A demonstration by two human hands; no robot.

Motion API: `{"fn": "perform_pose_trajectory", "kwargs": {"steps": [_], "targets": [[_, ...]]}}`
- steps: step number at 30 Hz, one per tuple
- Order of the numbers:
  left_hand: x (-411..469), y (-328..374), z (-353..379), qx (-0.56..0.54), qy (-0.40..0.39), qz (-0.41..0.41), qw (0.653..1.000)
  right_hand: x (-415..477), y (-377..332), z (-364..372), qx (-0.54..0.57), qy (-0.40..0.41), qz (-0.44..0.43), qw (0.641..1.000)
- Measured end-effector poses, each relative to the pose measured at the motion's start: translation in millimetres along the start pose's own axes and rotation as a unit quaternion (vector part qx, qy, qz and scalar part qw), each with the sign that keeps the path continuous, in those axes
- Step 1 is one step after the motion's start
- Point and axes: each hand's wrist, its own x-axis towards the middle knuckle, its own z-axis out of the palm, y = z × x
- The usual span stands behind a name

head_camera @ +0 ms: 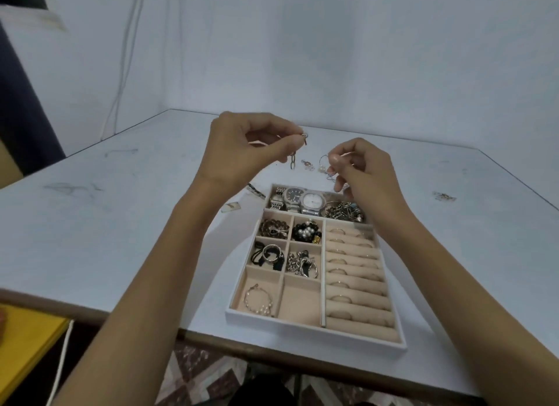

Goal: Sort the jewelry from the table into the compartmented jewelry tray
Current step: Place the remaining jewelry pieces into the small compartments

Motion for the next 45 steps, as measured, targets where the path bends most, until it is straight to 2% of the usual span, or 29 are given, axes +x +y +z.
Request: {"fn": "perform_pose_trajectory", "kwargs": {"steps": [6,10,26,45], "targets": [[-72,0,-10,-0.068,-0.002,-0.061,0.996,-22,-9,6,-0.007,-0.077,-0.030,0.997],[-100,-2,-20,-0.064,-0.014,-0.077,0.995,-26,-13,5,-0.004,-0.090,-0.046,0.995],[-115,-2,-25,-0.036,-0.106,-0.046,0.993,-24,-16,-3,-0.001,-0.081,-0.053,0.995],[-115,-5,-29,-0.069,-0.152,-0.007,0.986,-24,-15,-3,-0.010,-0.096,-0.058,0.994]]}}
